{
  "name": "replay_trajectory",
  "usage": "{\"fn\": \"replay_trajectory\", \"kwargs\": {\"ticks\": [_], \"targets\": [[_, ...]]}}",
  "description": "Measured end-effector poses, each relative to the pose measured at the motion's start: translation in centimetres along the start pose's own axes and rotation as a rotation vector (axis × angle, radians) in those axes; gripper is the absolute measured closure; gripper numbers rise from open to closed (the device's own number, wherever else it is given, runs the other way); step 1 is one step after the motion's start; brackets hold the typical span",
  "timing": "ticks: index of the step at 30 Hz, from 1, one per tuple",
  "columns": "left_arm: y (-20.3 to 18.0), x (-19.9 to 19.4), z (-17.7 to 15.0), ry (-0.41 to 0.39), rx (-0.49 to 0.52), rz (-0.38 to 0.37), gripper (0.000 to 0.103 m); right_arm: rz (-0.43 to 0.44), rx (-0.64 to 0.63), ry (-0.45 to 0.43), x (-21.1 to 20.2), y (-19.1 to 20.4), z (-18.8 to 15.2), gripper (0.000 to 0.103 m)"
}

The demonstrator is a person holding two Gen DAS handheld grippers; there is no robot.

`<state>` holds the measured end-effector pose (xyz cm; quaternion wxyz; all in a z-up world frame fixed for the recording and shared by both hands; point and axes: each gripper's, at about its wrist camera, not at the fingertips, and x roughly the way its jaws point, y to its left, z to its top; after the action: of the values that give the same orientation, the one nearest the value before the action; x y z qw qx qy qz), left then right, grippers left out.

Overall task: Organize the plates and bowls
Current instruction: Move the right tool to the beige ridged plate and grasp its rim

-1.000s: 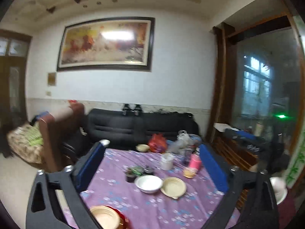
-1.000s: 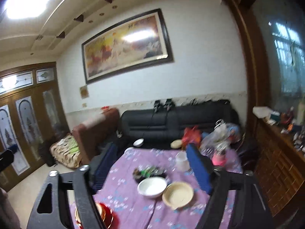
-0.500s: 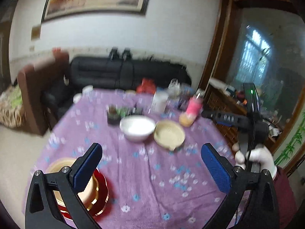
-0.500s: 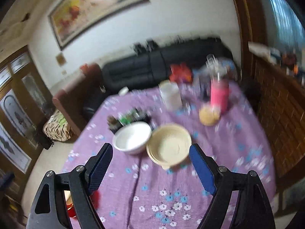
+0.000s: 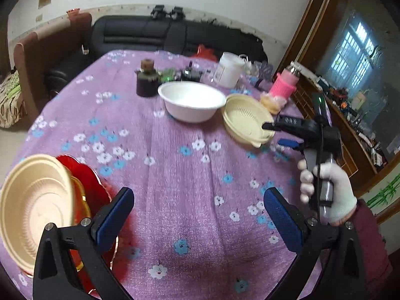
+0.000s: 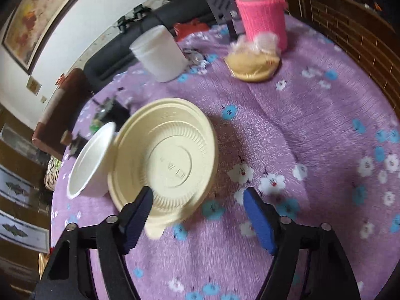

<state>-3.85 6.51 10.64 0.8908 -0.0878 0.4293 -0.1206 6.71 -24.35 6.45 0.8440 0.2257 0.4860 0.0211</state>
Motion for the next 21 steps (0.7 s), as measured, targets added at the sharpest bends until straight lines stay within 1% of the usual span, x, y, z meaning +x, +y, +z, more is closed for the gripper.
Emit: {"fn": "replay_trajectory", "kwargs": {"ticks": [2,3,4,5,7,9,11,13,14,16,17,19,21], "targets": [[-0.1,0.8,-0.2,0.018,0.001,-0.003,0.0,0.023,0.023,0.016,1.4,-0.1,0.4,0.049],[-0.2,1.1,-0.3,0.023,0.002,-0.004,0.0,0.027,0.027,0.025,1.9,0.0,0.6,0.055],[-0.2,1.1,-0.2,0.024,0.002,-0.003,0.0,0.035,0.03,0.037,2.6,0.0,0.6,0.07],[-0.3,1.2,-0.3,0.025,0.002,-0.002,0.0,0.043,0.031,0.054,3.2,0.1,0.4,0.079],[-0.3,1.1,-0.4,0.026,0.0,0.0,0.0,0.054,0.028,0.062,3.3,0.2,0.0,0.082],[-0.2,1.2,-0.5,0.026,-0.002,0.004,0.0,0.066,0.006,0.065,2.6,0.3,-0.7,0.084],[-0.2,1.3,-0.5,0.03,-0.006,0.006,0.0,0.111,-0.005,0.086,1.5,0.1,-1.5,0.087],[-0.4,1.4,-0.7,0.037,-0.005,0.002,0.0,0.17,-0.005,0.137,0.2,-0.4,-2.7,0.088],[-0.5,1.5,-0.7,0.038,-0.003,0.001,0.0,0.185,-0.014,0.163,-0.2,-0.5,-3.3,0.088],[-0.8,1.7,-0.8,0.037,-0.001,0.001,0.0,0.232,-0.053,0.248,-1.1,-0.5,-4.9,0.088],[-1.0,2.0,-0.8,0.039,-0.003,0.0,0.0,0.244,-0.067,0.273,-1.3,-0.4,-5.5,0.087],[-1.5,2.8,-0.9,0.049,-0.005,-0.004,0.0,0.235,-0.107,0.292,-2.0,0.0,-7.2,0.086],[-2.0,3.9,-1.0,0.063,-0.001,-0.01,0.001,0.215,-0.14,0.267,-2.5,0.4,-8.3,0.086]]}}
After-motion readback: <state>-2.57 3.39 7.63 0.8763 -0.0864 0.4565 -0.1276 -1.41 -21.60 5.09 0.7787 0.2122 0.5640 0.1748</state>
